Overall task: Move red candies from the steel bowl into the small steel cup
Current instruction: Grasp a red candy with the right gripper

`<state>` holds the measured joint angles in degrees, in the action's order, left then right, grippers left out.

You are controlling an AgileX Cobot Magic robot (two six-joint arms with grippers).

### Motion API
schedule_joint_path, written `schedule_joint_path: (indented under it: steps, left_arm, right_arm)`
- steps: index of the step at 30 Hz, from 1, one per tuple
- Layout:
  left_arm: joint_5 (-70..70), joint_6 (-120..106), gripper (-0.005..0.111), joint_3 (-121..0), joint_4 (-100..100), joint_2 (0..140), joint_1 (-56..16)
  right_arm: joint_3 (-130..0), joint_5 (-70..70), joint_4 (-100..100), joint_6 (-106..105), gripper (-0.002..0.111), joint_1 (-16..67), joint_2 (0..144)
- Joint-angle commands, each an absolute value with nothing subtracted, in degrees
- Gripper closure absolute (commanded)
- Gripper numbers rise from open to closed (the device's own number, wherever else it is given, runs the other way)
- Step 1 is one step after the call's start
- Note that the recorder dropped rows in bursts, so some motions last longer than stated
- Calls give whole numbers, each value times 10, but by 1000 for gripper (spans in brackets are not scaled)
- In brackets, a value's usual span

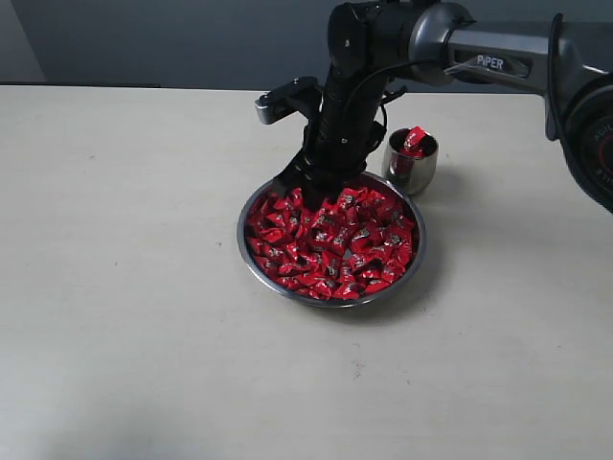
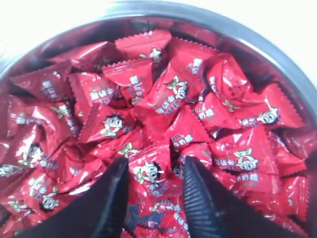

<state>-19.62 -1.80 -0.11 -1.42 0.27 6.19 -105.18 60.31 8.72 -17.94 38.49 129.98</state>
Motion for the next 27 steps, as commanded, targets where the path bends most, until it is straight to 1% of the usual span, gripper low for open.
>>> schedule_joint_path:
  steps: [1,15,17,18,19,20,21,27]
  left_arm:
    - [-191,-17,106,0,-16,0,62]
    - [-191,-17,106,0,-16,0,62]
    - [-191,-17,106,0,-16,0,62]
    - [-191,-17,106,0,-16,0,62]
    - [-191,-17,106,0,-16,0,62]
    - [-191,-17,106,0,-16,0,62]
    - [-191,-17,106,0,-16,0,62]
    - [-191,-17,106,0,-16,0,62]
  right_arm:
    - [-1050,602,82,-181,72,385,1316]
    - [-1050,611,79,-181,72,385,1345]
    - [-1050,611,78,-181,79,385,1345]
    - [-1050,612,75,-181,91,385,1345]
    - [-1050,612,72,-180,96,385,1343]
    - [-1050,617,70,-178,107,385,1340]
    - [-1050,618,67,-178,109,385,1338]
    - [-1073,632,63,-169,109,385,1305]
